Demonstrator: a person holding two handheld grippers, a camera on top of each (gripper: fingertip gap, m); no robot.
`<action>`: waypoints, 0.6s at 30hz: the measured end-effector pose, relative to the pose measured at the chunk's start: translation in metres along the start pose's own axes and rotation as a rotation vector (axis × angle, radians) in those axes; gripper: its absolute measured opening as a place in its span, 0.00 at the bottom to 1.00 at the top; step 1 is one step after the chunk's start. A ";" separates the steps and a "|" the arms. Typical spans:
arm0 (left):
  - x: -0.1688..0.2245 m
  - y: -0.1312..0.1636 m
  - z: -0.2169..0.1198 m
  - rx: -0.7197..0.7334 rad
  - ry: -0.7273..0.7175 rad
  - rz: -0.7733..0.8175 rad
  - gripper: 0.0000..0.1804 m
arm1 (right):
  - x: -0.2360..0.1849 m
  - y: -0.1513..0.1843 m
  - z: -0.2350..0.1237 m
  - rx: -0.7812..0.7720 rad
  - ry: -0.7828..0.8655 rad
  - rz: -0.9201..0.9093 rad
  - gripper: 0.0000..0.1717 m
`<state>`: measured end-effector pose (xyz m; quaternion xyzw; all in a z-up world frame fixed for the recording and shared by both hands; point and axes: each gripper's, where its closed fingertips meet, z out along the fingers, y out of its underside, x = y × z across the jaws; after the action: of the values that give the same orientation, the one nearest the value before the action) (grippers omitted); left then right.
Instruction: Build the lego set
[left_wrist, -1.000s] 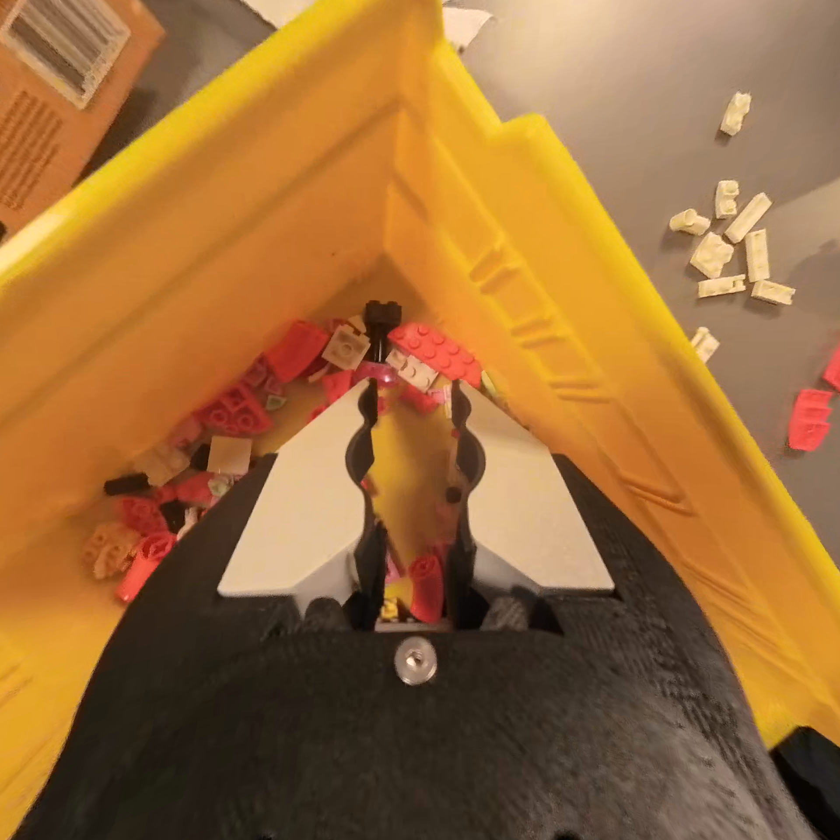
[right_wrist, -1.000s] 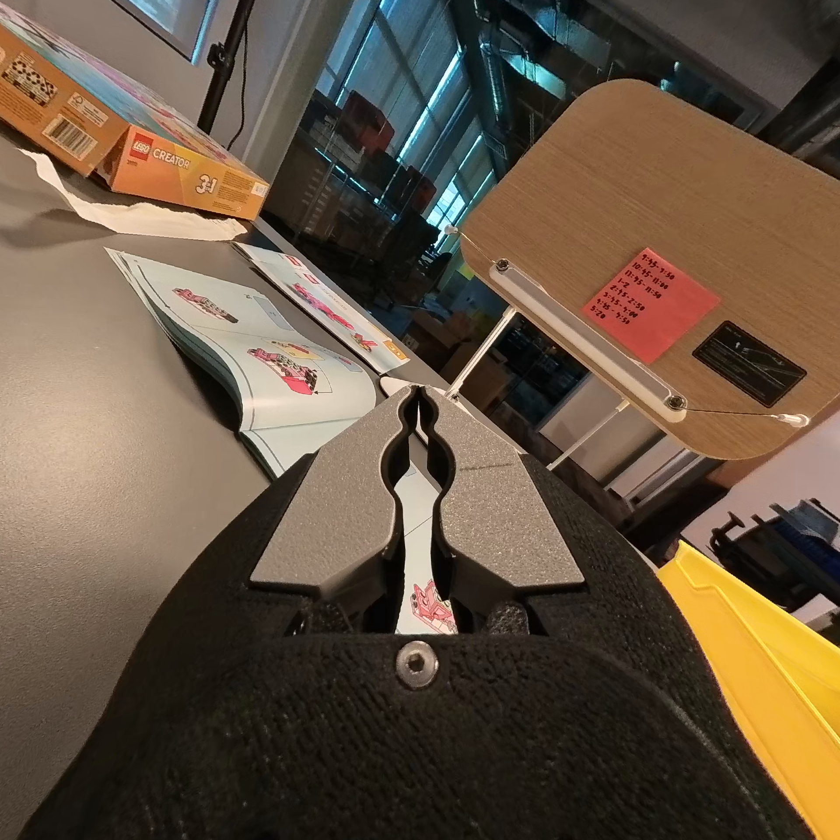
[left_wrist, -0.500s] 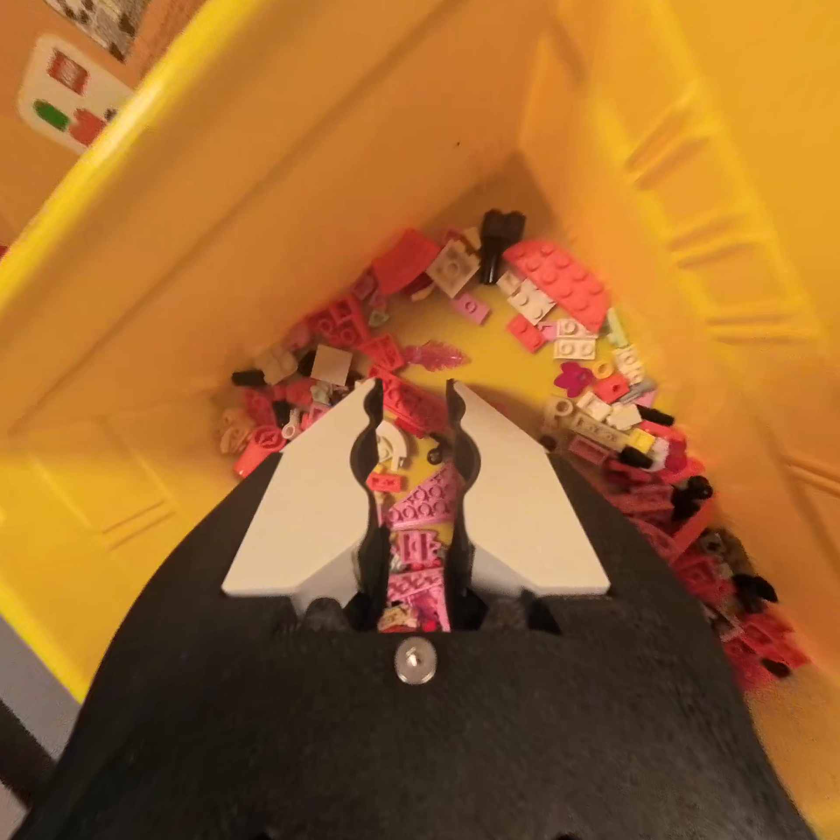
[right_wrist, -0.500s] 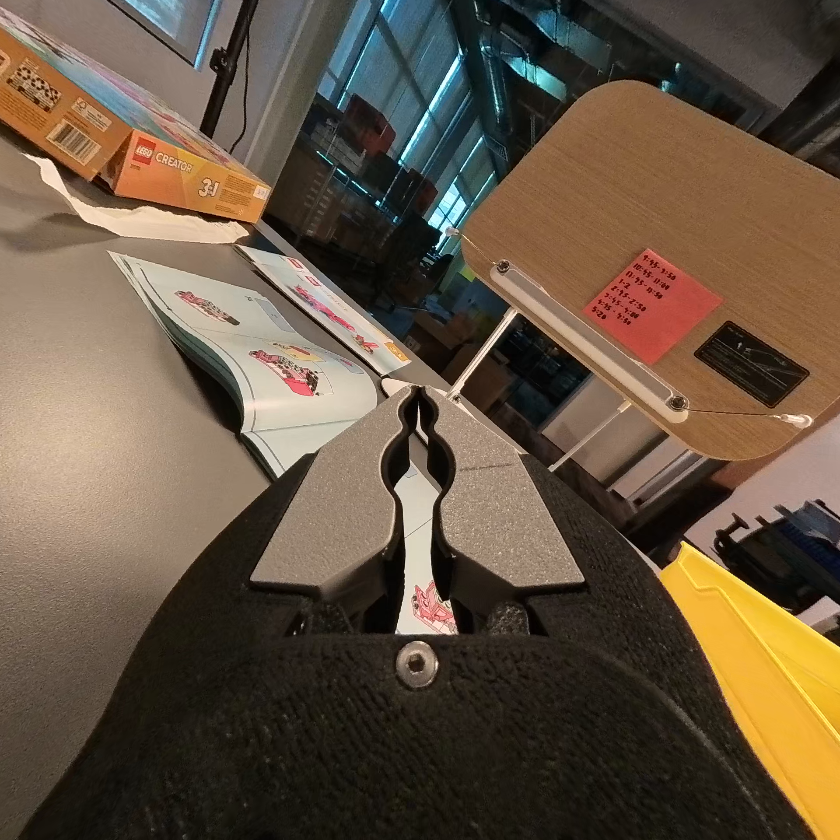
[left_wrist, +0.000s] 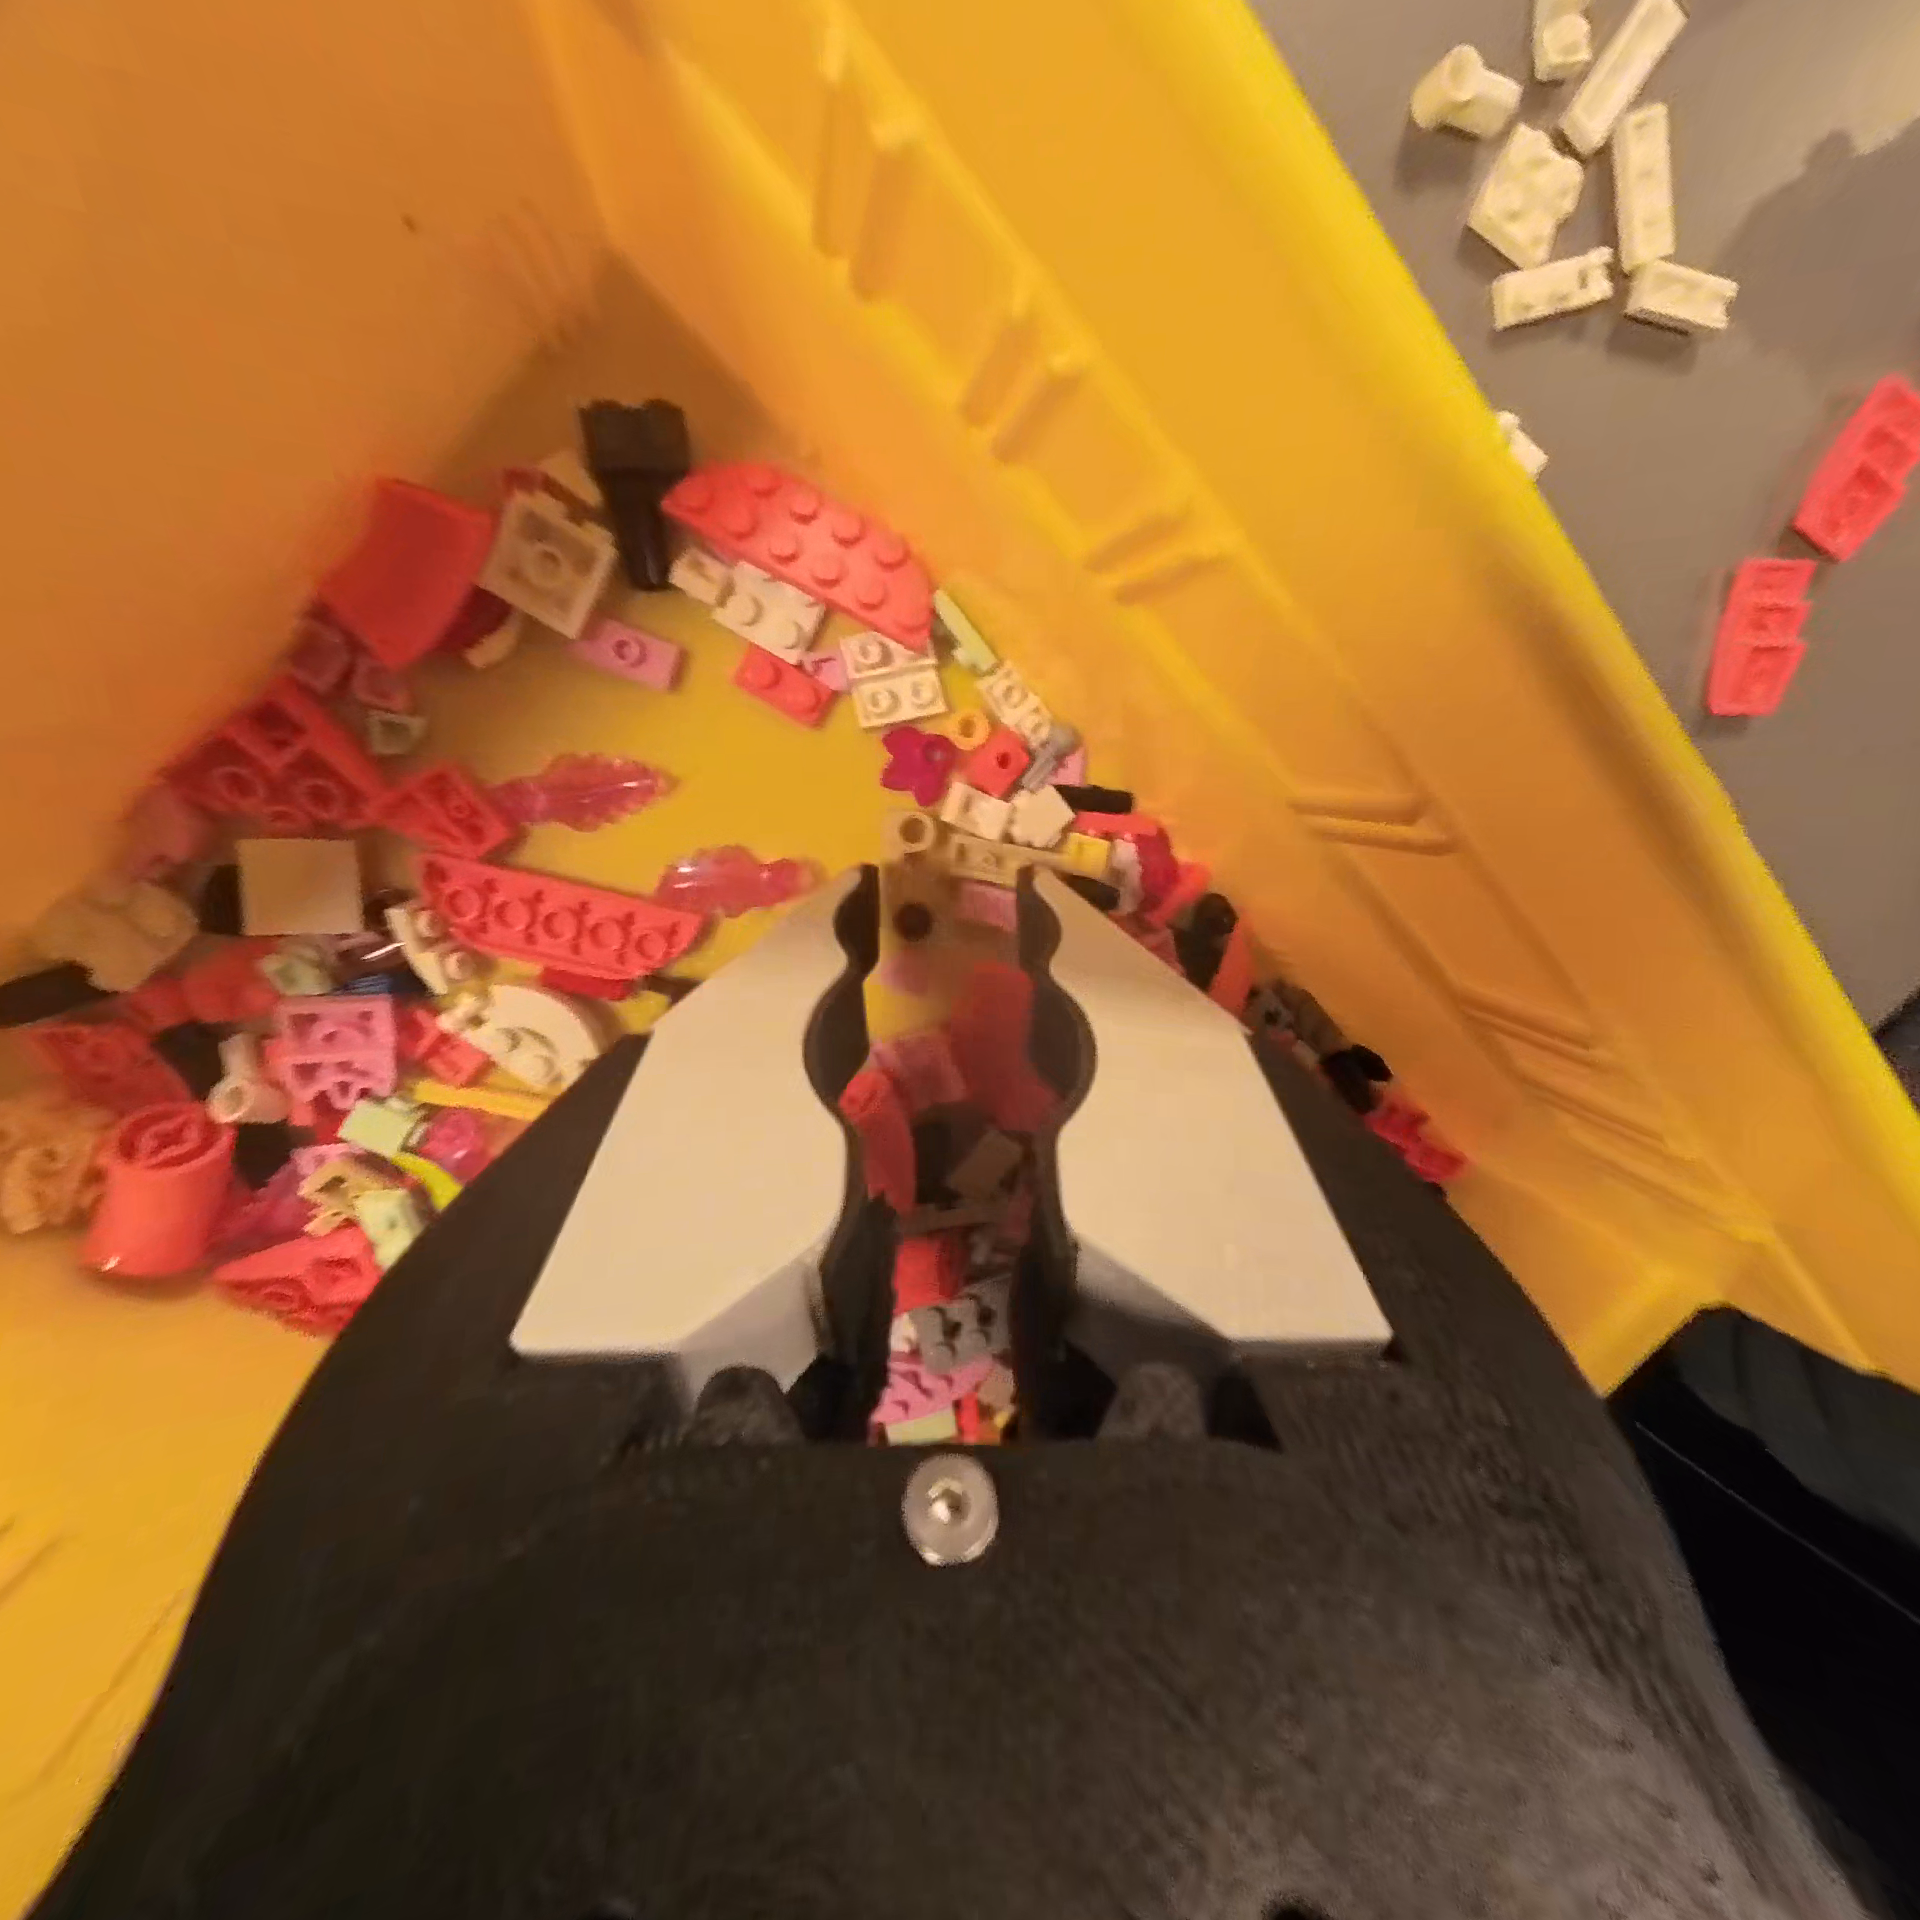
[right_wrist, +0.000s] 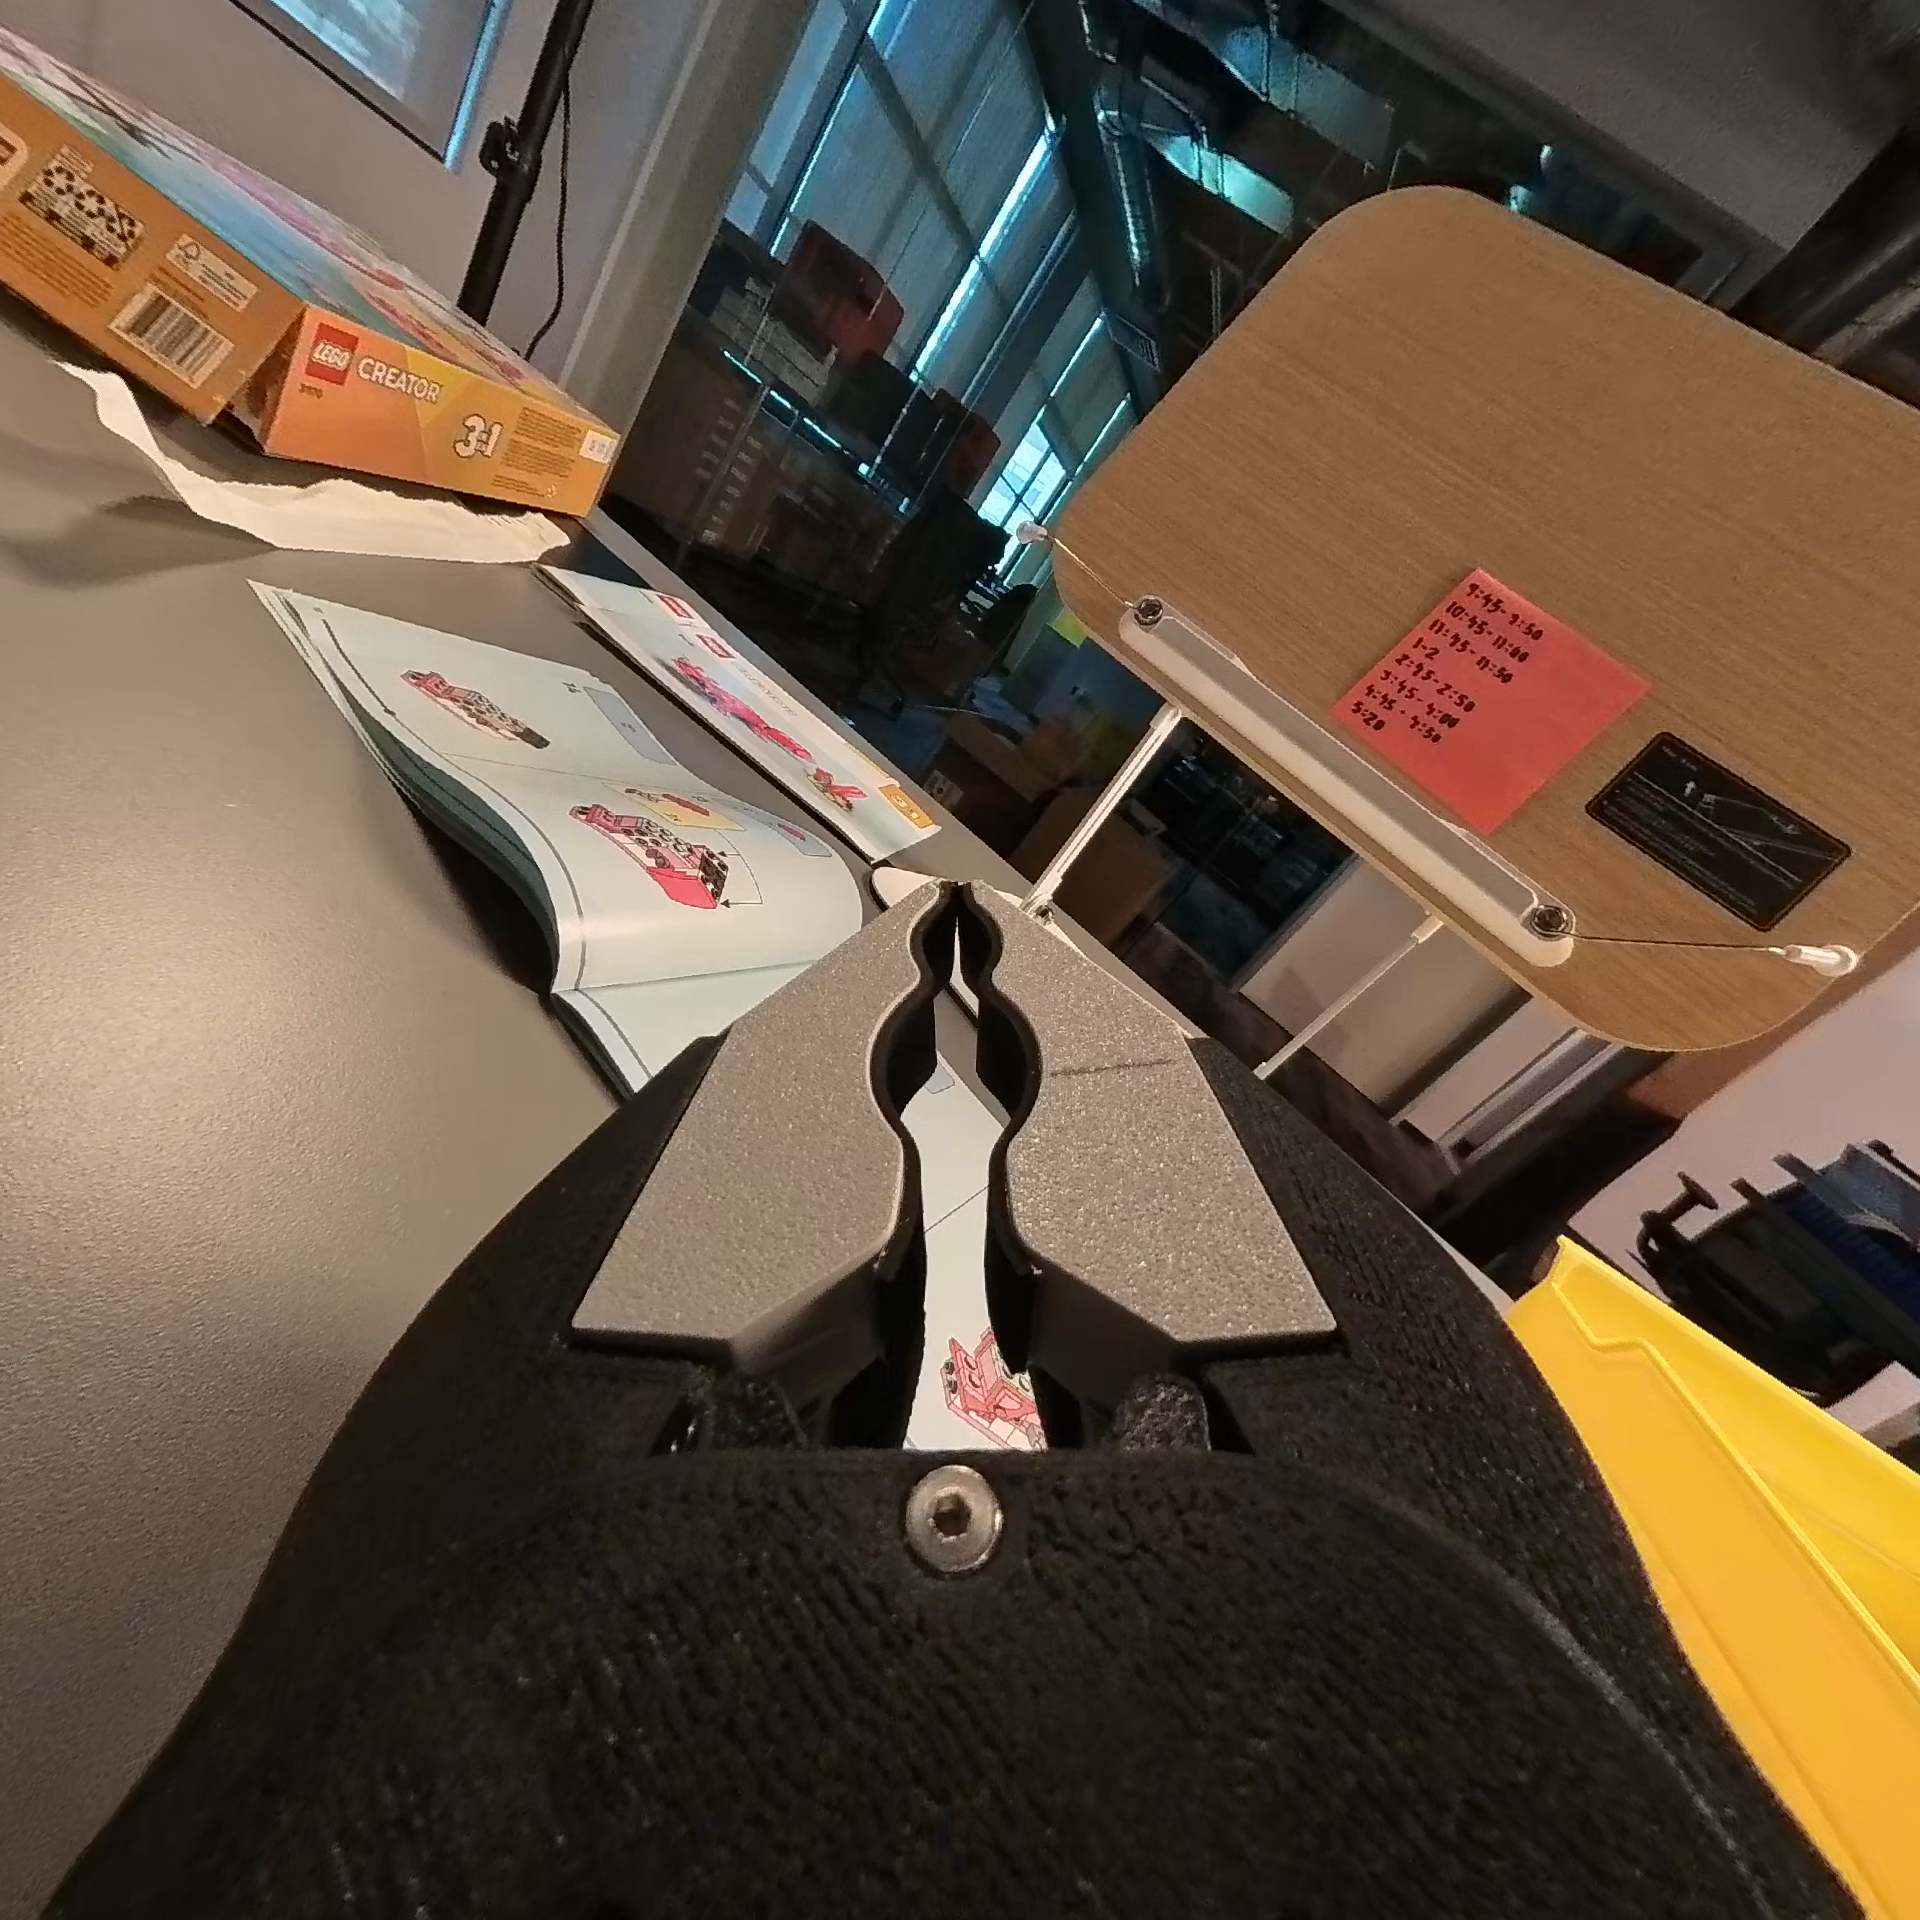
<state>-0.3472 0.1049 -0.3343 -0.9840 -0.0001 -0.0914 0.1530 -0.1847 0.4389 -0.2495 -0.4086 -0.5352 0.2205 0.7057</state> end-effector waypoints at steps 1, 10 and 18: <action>0.005 0.003 0.000 -0.012 0.025 0.009 0.13 | 0.000 0.000 0.000 0.000 0.000 0.000 0.00; 0.030 0.052 -0.004 -0.245 0.085 0.050 0.07 | -0.001 0.000 0.000 0.001 -0.004 -0.001 0.00; 0.046 0.086 -0.023 -0.353 0.165 -0.078 0.08 | -0.002 0.000 0.000 0.001 -0.008 -0.003 0.00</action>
<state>-0.3036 0.0150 -0.3300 -0.9840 -0.0094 -0.1761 -0.0261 -0.1852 0.4373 -0.2501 -0.4064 -0.5384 0.2213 0.7043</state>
